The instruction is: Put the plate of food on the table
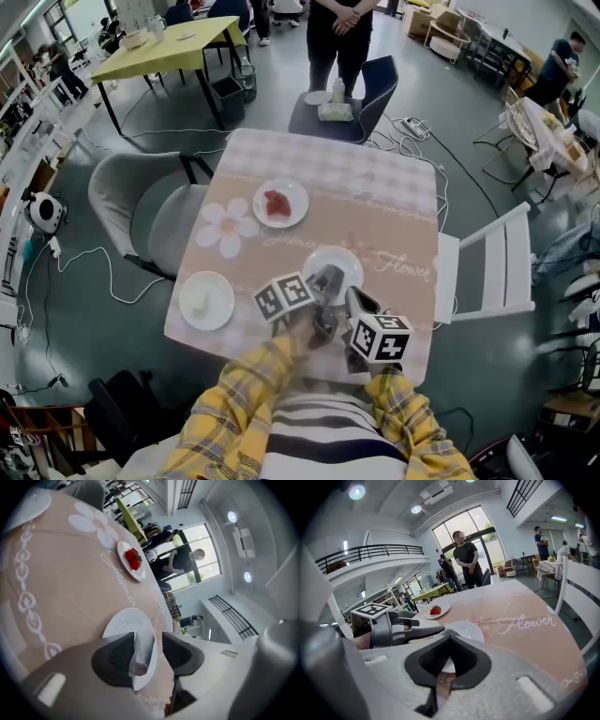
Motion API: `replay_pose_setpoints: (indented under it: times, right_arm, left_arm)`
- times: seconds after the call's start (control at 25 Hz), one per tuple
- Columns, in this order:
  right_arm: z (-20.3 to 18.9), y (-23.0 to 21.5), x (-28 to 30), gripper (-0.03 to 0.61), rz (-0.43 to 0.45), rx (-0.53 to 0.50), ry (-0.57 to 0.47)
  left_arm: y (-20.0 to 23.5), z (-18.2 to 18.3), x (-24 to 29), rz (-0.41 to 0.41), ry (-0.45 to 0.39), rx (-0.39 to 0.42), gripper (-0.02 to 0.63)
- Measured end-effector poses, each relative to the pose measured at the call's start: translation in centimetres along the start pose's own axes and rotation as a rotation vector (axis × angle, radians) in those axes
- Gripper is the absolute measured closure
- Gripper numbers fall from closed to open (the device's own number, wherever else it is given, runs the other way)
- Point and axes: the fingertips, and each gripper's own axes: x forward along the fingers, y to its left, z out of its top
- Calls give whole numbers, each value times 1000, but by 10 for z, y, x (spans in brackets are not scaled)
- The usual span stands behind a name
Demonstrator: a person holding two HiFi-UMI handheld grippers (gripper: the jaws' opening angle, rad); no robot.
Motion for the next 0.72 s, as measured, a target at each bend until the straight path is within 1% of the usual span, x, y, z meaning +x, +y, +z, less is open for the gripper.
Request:
replay_pose_setpoints:
  times: [0.08,0.2,0.28,0.32,0.4,0.48,0.6,0.68,0.72]
  right_arm:
    - [0,0,1,583,1,-1,4]
    - [-3,-1,3,583,5,-1,12]
    - [-5,0,5,583,8,-1,16]
    - [-5,0,6,582,10,-2,17]
    - [-5,0,7,581,11,-2,18]
    - [-5,-1,8,583,10,-2,20]
    - [-5,-3,8,582,5,-5,21]
    - [-5,-5,8,583,2,-5,23]
    - [-5,-5,9,582,1,-4,23]
  left_arm:
    - [0,3,-1,35,-2,95,417]
    - [0,3,0,66,3,208,385]
    - [-5,-5,5,57,48,277,337]
    - [-7,-11,7,51,81,310,324]
    - [-10,-20,11,52,133,382,321]
    - [-11,-24,11,72,149,482,319]
    - [-10,-18,7,114,139,642,321]
    - [-13,-11,4,129,114,718,327]
    - [-15,-9,3,127,102,743,331]
